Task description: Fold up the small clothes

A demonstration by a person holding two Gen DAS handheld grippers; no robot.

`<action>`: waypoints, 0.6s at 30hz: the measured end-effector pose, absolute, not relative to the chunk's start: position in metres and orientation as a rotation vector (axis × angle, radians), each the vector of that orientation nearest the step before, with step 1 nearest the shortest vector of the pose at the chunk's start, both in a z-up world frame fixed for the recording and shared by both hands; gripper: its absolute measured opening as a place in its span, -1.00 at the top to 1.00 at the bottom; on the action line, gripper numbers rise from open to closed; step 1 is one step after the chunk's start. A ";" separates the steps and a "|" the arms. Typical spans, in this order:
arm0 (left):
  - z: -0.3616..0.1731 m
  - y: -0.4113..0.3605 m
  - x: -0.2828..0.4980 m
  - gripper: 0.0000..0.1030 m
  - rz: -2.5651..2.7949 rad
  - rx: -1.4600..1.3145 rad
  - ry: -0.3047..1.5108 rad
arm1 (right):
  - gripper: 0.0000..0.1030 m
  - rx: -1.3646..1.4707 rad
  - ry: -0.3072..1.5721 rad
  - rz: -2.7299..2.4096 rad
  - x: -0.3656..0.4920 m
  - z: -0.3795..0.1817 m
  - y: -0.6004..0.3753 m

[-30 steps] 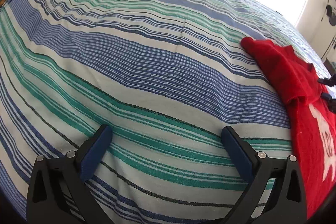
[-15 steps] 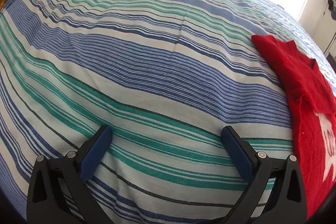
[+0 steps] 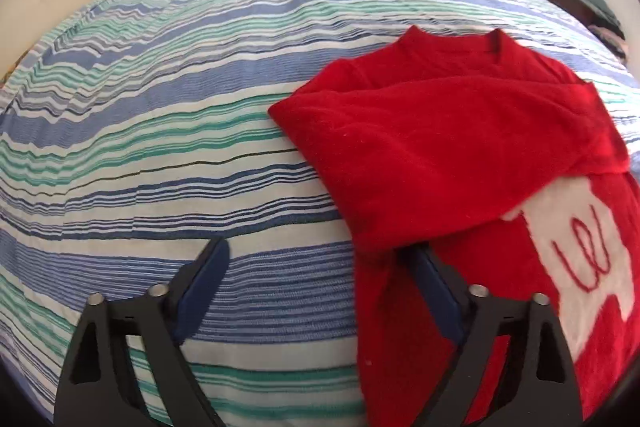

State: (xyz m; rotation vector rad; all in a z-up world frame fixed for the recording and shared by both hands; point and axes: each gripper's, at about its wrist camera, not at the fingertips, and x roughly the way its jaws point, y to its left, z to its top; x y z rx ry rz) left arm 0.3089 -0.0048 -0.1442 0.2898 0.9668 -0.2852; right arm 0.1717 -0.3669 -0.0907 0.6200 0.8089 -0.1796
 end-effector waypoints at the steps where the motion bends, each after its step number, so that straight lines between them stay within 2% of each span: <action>1: -0.149 0.000 0.313 0.33 -0.289 0.258 0.983 | -0.29 0.619 0.800 -0.180 0.162 -0.089 -0.369; 2: -0.151 0.009 0.314 0.83 -0.301 0.199 0.996 | -0.29 0.613 0.797 -0.184 0.154 -0.088 -0.369; 4: -0.148 0.022 0.306 0.85 -0.282 0.131 0.968 | -0.29 0.590 0.803 -0.193 0.140 -0.089 -0.369; 9: -0.161 0.026 0.288 0.89 -0.279 0.163 0.971 | -0.31 0.538 0.865 -0.259 0.114 -0.123 -0.381; 13: -0.158 0.029 0.282 0.75 -0.276 0.167 0.971 | -0.31 0.586 0.923 -0.305 0.103 -0.165 -0.397; 16: -0.153 0.040 0.276 0.47 -0.246 0.168 0.984 | -0.33 0.597 0.875 -0.285 0.098 -0.167 -0.400; 18: -0.149 0.058 0.264 0.23 -0.232 0.142 0.998 | -0.42 0.593 0.863 -0.263 0.098 -0.168 -0.399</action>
